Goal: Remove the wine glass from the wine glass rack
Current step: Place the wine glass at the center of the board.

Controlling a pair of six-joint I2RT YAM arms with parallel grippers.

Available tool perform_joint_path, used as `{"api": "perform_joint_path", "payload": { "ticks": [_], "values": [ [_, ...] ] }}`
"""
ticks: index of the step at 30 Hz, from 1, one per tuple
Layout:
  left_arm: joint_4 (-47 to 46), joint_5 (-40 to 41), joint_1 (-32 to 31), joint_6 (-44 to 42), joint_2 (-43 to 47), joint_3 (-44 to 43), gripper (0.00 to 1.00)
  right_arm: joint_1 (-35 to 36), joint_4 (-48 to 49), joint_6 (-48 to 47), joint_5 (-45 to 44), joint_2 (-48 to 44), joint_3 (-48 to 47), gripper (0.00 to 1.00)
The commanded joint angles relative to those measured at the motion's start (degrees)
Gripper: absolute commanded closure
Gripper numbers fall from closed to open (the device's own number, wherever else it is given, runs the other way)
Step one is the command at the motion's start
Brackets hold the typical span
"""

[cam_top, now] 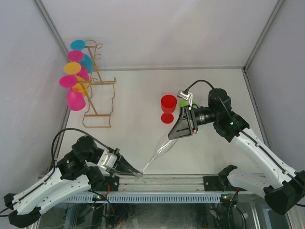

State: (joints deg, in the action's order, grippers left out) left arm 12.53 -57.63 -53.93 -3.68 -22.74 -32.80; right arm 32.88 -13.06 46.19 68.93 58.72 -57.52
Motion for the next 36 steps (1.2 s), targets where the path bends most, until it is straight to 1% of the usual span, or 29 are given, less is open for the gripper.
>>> {"api": "perform_joint_path", "payload": {
  "ticks": [1,3,6,7,14,16,17,18,20,21,23,24,28,30,31,32,34,36],
  "values": [
    [0.56,6.60,0.93,-0.18,-0.76,-2.27,1.00,-0.63,2.91,2.50,3.09,-1.92,-2.29,0.61],
    [0.64,6.68,0.93,-0.21,-0.98,-2.28,1.00,-0.69,4.84,3.85,3.66,-2.02,-1.82,0.77],
    [1.11,7.11,0.93,-0.41,-0.99,-2.27,1.00,-0.73,6.28,4.77,3.32,-2.52,-1.36,0.98],
    [1.42,7.46,0.93,-0.59,-0.98,-2.27,1.00,-0.79,6.36,4.78,2.88,-2.82,-1.35,1.00],
    [1.77,7.69,0.93,-0.78,-1.76,-2.57,1.00,-0.80,6.52,4.31,0.80,-3.97,-0.84,1.00],
    [1.83,7.70,0.93,-0.87,-1.81,-2.77,0.97,-0.80,5.91,3.92,0.20,-4.05,-0.82,1.00],
    [1.92,7.79,0.93,-1.07,-1.76,-2.84,0.91,-0.80,5.39,3.60,-0.13,-4.14,-0.84,1.00],
    [2.00,7.91,0.93,-1.29,-1.66,-2.87,0.82,-0.73,4.70,3.22,-0.76,-4.18,-0.84,1.00],
    [2.35,7.93,0.93,-1.67,-1.24,-2.80,0.77,-0.71,3.22,2.86,-3.11,-4.37,-0.90,1.00],
    [2.93,7.96,0.93,-2.06,-1.09,-2.84,0.71,-0.76,2.61,2.68,-4.04,-4.59,-0.93,1.00],
    [3.98,8.69,0.93,-2.67,-0.47,-2.97,0.52,-0.72,2.70,2.44,-3.69,-5.06,-0.92,1.00],
    [4.38,9.01,0.93,-2.81,-0.23,-2.96,0.47,-0.78,2.83,2.29,-3.62,-5.33,-0.89,1.00],
    [5.54,10.61,0.93,-3.63,1.42,-3.04,0.32,-0.80,1.48,0.79,-4.66,-6.30,-1.12,1.00],
    [6.43,11.54,0.93,-4.29,2.15,-3.50,0.25,-0.78,-2.36,-1.60,-5.72,-6.20,-2.32,1.00],
    [6.85,12.06,0.93,-4.58,2.42,-3.78,0.23,-0.80,-5.59,-3.61,-7.39,-6.21,-3.13,1.00],
    [7.23,12.73,0.93,-4.84,2.79,-4.03,0.19,-0.64,-8.94,-6.06,-9.95,-6.35,-4.05,1.00],
    [7.41,14.96,0.93,-5.02,3.53,-4.20,0.01,0.23,-15.72,-10.65,-16.27,-6.66,-5.78,1.00],
    [7.31,17.96,0.93,-5.15,4.19,-4.21,0.00,1.76,-20.15,-14.26,-21.95,-7.05,-6.93,1.00]
  ]
}}
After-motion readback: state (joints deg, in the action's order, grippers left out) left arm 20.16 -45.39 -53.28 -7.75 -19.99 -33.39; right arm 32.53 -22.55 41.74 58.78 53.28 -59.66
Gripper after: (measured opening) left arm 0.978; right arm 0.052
